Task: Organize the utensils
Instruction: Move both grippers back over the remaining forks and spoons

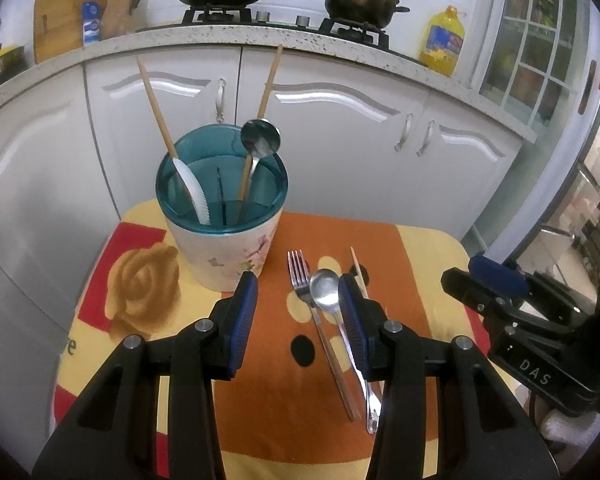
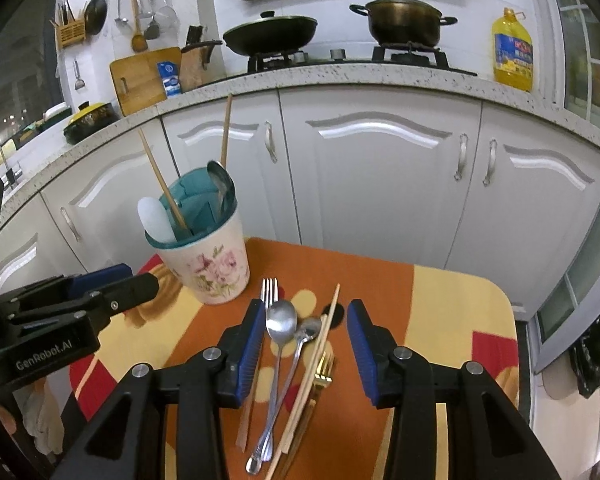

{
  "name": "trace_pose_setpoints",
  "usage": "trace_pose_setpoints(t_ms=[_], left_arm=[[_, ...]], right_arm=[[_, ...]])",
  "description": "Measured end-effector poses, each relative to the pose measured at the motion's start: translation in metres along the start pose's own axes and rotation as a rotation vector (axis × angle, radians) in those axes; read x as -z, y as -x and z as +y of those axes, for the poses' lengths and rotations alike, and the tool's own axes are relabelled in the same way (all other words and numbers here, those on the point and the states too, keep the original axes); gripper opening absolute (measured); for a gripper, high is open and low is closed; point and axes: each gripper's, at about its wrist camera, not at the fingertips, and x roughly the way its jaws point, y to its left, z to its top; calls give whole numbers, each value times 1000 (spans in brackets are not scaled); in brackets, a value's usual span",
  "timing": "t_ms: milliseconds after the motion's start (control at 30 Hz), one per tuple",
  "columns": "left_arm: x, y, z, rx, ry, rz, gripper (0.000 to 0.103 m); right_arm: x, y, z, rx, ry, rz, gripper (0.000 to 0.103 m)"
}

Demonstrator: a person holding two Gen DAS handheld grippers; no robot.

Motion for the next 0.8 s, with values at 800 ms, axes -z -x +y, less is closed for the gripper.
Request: trace_pose_setpoints(t_ms=[800], left_arm=[[34, -61, 23, 54, 100, 215, 41]], right_arm=[[36, -88, -22, -202, -123, 240, 21]])
